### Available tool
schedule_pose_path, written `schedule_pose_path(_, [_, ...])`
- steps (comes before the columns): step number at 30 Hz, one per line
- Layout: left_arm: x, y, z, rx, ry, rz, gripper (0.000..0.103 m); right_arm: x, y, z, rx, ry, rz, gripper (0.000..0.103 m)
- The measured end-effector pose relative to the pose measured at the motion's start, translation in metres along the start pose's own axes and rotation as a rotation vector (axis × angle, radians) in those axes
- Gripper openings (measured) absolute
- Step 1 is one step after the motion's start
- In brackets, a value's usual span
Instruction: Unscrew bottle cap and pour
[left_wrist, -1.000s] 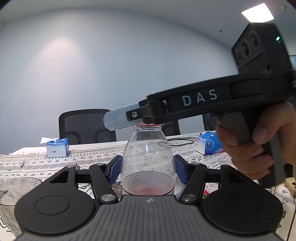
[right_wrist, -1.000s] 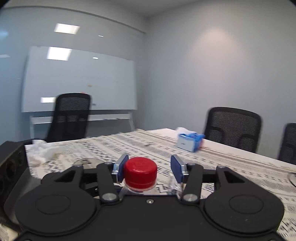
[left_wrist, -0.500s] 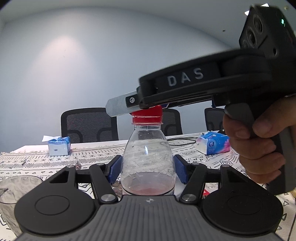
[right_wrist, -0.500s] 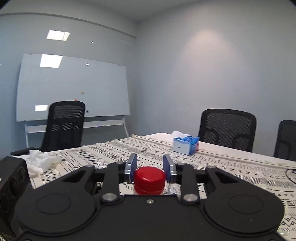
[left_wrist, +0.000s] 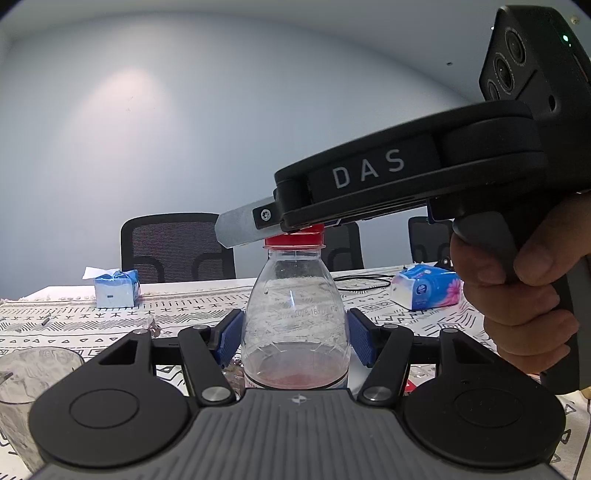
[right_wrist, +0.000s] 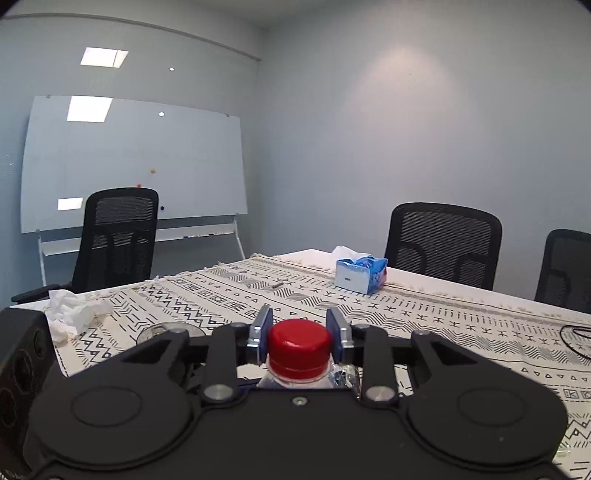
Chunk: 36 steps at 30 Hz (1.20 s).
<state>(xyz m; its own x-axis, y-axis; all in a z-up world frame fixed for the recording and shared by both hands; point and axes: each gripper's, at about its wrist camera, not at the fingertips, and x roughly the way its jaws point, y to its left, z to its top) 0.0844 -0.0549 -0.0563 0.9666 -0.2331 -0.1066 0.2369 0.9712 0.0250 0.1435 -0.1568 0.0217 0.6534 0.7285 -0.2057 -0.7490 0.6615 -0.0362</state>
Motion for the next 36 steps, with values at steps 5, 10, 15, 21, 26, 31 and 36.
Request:
schedule_pose_path(5, [0.014,0.007,-0.001,0.003,0.000,-0.001,0.058,0.000,0.005,0.005,0.041,0.033,-0.037,0.035])
schedule_pose_path(10, [0.016,0.010,-0.004,0.004,-0.003,-0.004,0.058,0.001,0.014,0.004,0.079,0.041,-0.108,0.036])
schedule_pose_path(15, [0.010,0.009,-0.008,0.006,-0.006,-0.006,0.058,0.000,0.018,0.001,0.095,0.038,-0.149,0.036])
schedule_pose_path(21, [0.004,0.004,-0.009,0.009,-0.007,-0.005,0.058,0.003,0.027,-0.002,0.096,0.050,-0.226,0.036])
schedule_pose_path(26, [0.001,-0.014,-0.009,0.005,-0.008,0.009,0.058,0.006,0.029,-0.003,0.119,0.052,-0.270,0.038])
schedule_pose_path(31, [0.002,-0.013,-0.010,0.005,-0.009,0.007,0.058,0.004,0.029,-0.004,0.156,0.046,-0.290,0.038])
schedule_pose_path(36, [0.001,-0.015,-0.010,0.013,-0.012,0.005,0.058,0.000,0.030,-0.006,0.172,0.034,-0.301,0.038])
